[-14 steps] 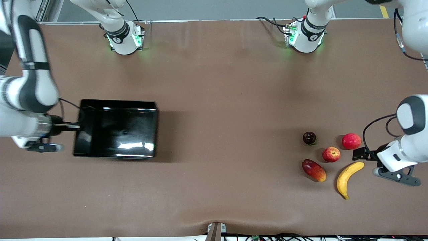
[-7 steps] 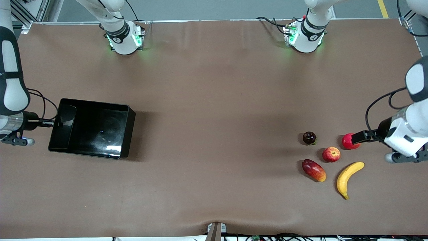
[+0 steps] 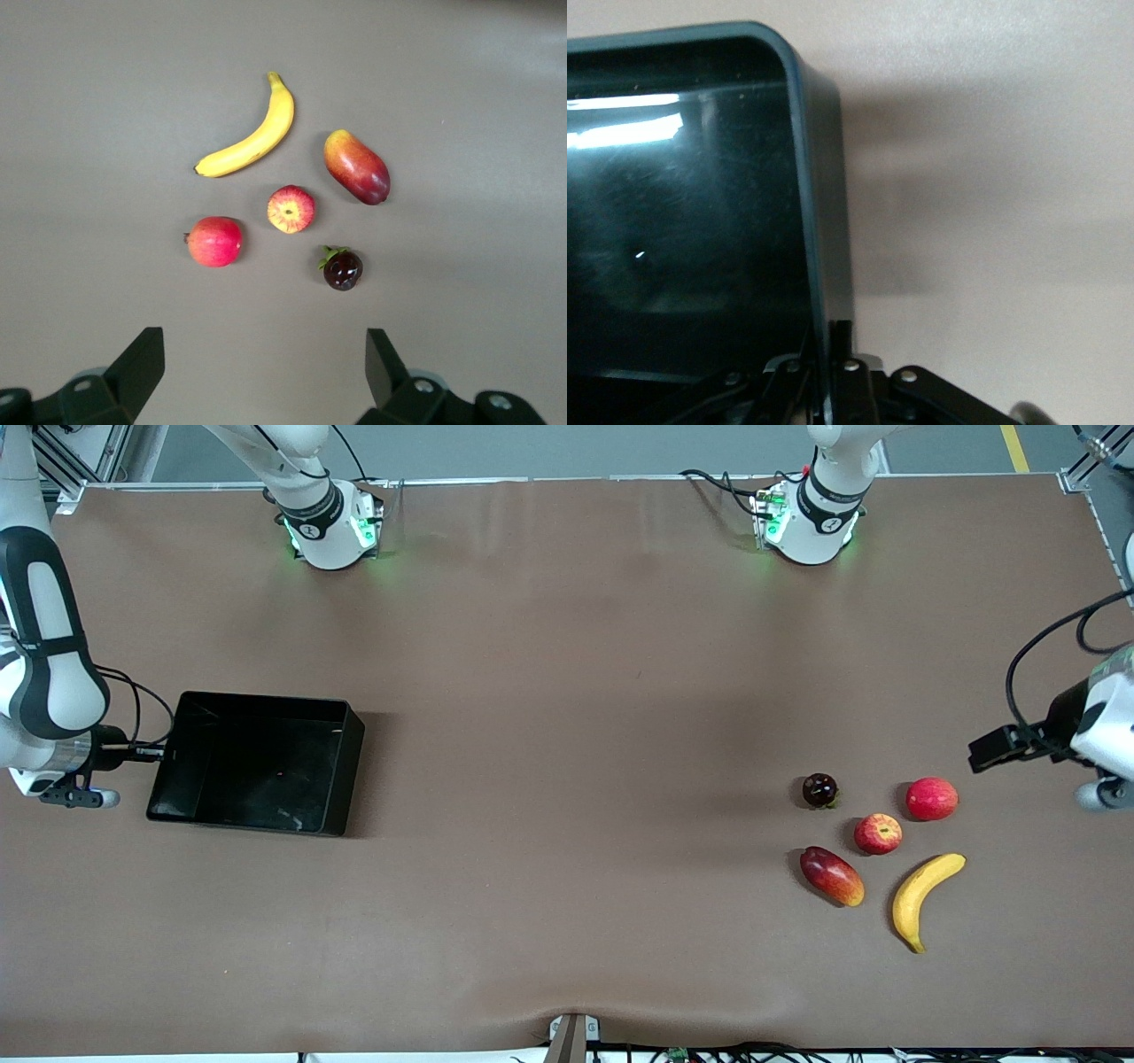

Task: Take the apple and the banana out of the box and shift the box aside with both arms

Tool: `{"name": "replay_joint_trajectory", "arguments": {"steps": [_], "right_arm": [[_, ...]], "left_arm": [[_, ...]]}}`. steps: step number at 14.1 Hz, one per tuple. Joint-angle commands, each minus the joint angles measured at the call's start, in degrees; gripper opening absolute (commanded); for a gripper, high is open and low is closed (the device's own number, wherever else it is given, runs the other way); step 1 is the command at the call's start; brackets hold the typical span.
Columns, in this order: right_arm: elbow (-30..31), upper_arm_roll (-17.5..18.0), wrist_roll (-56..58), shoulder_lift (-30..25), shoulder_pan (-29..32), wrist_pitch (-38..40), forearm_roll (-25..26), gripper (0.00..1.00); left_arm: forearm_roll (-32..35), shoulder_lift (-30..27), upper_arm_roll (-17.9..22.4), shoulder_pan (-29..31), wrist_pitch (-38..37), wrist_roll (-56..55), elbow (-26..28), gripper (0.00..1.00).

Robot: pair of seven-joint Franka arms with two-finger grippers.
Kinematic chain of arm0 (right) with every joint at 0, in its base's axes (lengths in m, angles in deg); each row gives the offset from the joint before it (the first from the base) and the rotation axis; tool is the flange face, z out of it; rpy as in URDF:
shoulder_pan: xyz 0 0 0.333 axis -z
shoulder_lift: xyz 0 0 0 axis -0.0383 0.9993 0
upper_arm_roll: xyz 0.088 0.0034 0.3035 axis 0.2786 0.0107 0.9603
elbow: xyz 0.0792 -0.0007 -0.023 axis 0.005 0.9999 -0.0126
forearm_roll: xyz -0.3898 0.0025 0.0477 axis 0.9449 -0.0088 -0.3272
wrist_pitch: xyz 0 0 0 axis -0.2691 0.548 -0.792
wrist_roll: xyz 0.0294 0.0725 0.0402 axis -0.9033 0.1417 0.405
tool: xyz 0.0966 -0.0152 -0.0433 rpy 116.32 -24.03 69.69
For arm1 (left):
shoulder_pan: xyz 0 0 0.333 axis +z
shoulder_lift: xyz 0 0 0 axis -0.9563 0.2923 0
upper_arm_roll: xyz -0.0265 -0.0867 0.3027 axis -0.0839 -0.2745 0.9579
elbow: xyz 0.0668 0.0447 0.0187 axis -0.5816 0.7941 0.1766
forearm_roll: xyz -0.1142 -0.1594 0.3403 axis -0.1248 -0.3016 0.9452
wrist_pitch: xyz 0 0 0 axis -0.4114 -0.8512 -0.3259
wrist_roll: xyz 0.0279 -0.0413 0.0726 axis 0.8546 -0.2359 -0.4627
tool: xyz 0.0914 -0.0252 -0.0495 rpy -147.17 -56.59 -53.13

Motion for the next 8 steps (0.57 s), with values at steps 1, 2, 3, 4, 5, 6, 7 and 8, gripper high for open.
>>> {"name": "replay_joint_trajectory", "arguments": {"steps": [1, 2, 3, 4, 5, 6, 7, 8], "right_arm": [[-0.90, 1.34, 1.09, 0.46, 1.27, 0.45, -0.22, 1.00], [-2.30, 1.43, 0.91, 0.20, 0.49, 1.67, -0.22, 1.00], [-4.92, 1.69, 0.74, -0.07, -0.30, 4.73, -0.22, 1.00], [-7.91, 1.78, 0.91, -0.24, -1.79, 8.85, -0.31, 1.00], [-12.20, 1.78, 1.00, -0.16, -3.02, 12.81, -0.39, 1.00], [-14.85, 1.78, 1.00, 0.10, -3.82, 15.11, -0.40, 1.00], [-16.88, 1.78, 1.09, 0.37, -4.35, 15.04, -0.66, 1.00], [-19.42, 1.78, 1.26, 0.46, -5.75, 15.13, -0.49, 1.00]], "left_arm": [[-1.22, -5.07, -0.12, 0.41, -2.90, 0.10, 1.55, 1.00], [-1.92, -6.21, -0.29, 0.06, -3.08, 0.10, 1.81, 1.00], [-3.06, -7.96, 0.05, -0.90, -4.22, 0.01, 2.16, 1.00], [-4.46, -9.02, 1.71, -3.26, -5.53, -0.43, 2.51, 1.00], [-5.08, -10.60, 6.08, -7.02, -5.72, -0.43, 3.74, 1.00], [-6.05, -12.36, 9.95, -10.71, -5.72, -0.43, 5.23, 1.00], [-7.54, -13.59, 13.29, -13.62, -5.72, -0.34, 6.29, 1.00], [-8.25, -14.65, 15.50, -15.91, -5.72, -0.26, 7.25, 1.00]]}}
